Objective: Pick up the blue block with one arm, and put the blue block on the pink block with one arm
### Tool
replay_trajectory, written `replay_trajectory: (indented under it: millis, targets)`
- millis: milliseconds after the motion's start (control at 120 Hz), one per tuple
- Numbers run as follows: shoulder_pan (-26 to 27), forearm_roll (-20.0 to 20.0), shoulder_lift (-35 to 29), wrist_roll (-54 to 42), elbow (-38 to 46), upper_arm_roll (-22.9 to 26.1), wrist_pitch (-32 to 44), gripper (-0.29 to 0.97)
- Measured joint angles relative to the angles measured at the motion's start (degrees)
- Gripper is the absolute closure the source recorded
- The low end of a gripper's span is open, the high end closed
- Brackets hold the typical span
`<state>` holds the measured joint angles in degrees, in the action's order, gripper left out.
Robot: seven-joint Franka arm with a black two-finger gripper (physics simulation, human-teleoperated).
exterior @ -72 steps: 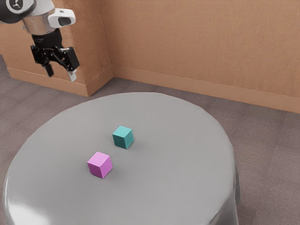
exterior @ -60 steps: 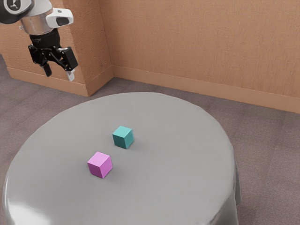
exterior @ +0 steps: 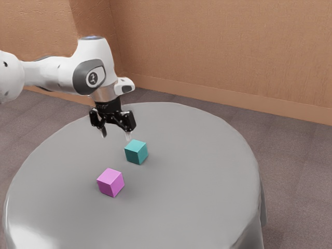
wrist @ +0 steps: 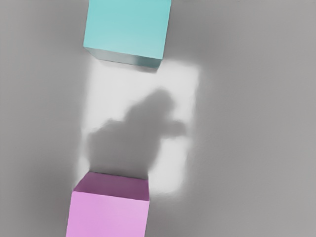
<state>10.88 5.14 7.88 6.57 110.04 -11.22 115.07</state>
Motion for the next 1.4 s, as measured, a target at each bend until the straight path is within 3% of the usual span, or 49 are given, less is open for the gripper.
replay_trajectory:
  millis: [217,458,967,1400]
  targets:
    - [-1.07,1.07,5.84,-0.13,2.48,1.07,11.89,0.0]
    - [-2.87,1.49,10.17,-0.91,0.25,2.6,18.75,0.0]
    - [-7.05,1.62,20.54,-9.94,-8.49,5.09,21.68,0.0]
    - [-8.57,2.53,24.28,-15.64,-10.54,5.7,21.91,0.0]
